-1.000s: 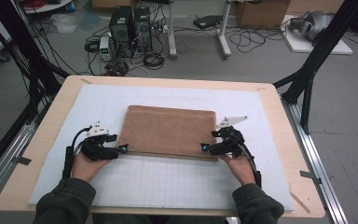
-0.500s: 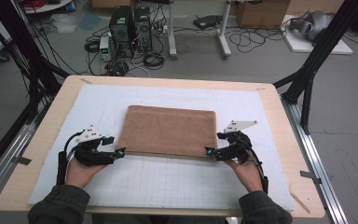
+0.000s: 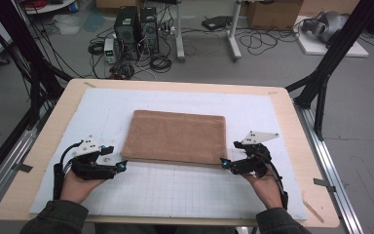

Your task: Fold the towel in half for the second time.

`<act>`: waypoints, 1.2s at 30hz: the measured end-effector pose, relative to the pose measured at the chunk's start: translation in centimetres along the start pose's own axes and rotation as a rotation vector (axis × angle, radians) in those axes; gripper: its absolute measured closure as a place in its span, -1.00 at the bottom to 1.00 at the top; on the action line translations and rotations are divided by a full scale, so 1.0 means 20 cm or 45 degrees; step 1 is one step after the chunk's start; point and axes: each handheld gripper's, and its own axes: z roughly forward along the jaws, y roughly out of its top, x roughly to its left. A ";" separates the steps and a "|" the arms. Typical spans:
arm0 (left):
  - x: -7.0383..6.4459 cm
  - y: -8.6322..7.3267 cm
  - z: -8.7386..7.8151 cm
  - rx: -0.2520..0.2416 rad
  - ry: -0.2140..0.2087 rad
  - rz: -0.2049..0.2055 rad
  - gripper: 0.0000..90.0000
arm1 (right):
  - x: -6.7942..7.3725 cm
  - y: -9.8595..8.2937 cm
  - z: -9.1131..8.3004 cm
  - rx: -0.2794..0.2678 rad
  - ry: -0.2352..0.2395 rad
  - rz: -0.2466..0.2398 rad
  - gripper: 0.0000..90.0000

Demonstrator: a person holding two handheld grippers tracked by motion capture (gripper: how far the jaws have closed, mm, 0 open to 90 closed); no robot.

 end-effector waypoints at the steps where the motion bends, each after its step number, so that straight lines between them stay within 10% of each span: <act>1: 0.00 0.00 -0.01 0.004 0.004 0.001 -0.49 | 0.00 0.00 -0.01 -0.003 -0.004 0.000 -0.67; 36: -0.02 -0.14 -0.21 -0.019 0.096 -0.011 -0.51 | 0.01 -0.28 -0.28 -0.063 -0.092 0.061 -0.72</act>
